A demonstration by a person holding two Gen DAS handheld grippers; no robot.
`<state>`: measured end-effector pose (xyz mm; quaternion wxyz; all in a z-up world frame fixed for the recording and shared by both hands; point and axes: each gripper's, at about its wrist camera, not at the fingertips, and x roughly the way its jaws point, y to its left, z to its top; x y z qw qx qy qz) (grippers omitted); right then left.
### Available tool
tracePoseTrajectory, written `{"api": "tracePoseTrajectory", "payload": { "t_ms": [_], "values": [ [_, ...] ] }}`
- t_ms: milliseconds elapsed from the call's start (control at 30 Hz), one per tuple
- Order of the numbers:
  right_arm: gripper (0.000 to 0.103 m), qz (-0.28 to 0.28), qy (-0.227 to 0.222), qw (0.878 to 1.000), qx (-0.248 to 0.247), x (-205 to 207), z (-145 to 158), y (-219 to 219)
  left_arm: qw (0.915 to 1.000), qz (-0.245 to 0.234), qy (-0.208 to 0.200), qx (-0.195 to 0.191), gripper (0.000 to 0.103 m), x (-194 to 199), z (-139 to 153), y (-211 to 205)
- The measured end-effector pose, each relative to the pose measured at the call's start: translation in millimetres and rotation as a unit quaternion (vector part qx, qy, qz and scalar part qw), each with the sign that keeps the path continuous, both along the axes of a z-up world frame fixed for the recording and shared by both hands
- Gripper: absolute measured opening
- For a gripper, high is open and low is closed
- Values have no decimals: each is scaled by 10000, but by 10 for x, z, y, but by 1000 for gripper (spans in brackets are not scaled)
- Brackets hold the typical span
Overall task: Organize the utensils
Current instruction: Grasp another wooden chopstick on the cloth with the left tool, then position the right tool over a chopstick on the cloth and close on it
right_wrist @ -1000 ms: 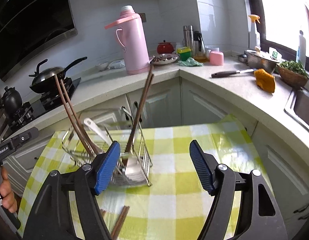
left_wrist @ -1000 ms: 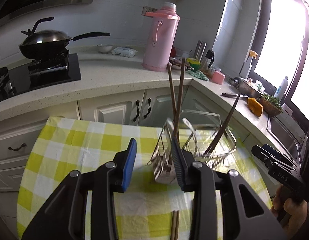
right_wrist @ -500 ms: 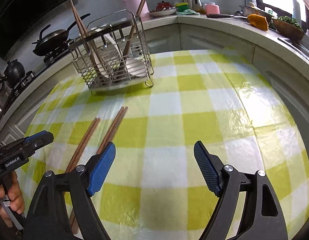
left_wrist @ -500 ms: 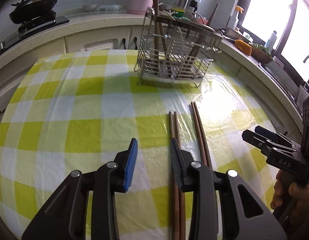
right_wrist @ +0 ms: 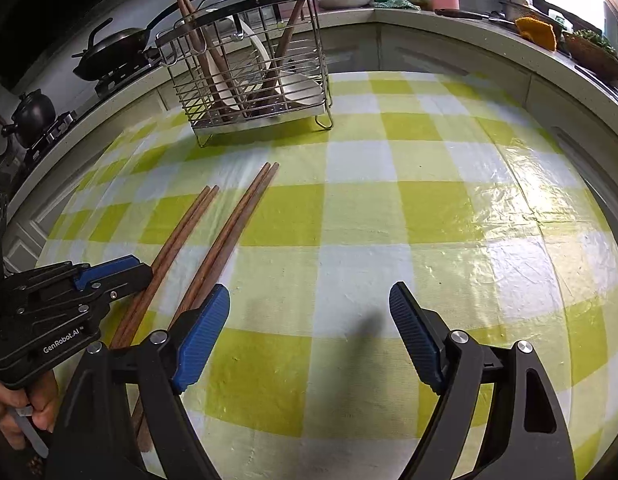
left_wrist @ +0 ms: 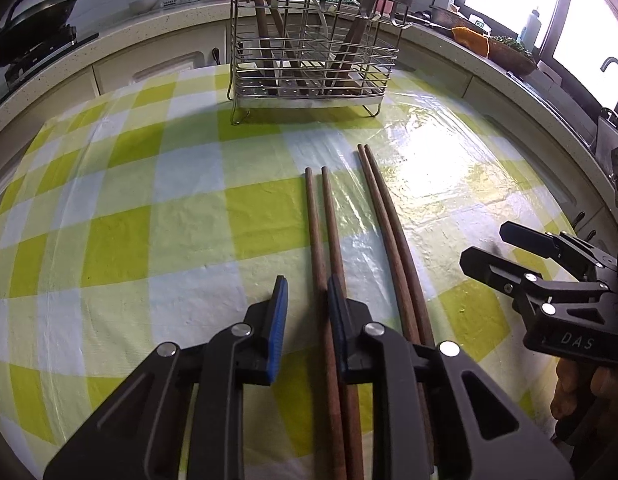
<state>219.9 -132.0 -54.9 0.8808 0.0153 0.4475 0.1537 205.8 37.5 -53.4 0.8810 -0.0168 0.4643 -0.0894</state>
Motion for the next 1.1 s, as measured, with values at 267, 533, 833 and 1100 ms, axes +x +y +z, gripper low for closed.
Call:
{"api": "tracePoseTrajectory", "payload": {
  "t_ms": [267,533,833,1100],
  "values": [
    [77,92,2,10000,-12,17,35,202,9994,-6,-16,335,9,18,12,-55],
    [71,407,42,9990,-155,45,-40,590,9997,139,0,225,7,23,12,117],
    [45,738,-30,9962,-463,-7,-36,518,9993,337,11,147,7,20,11,271],
    [36,969,114,9942,-443,-7,-26,171,9989,446,9,123,7,64,7,326]
  ]
}}
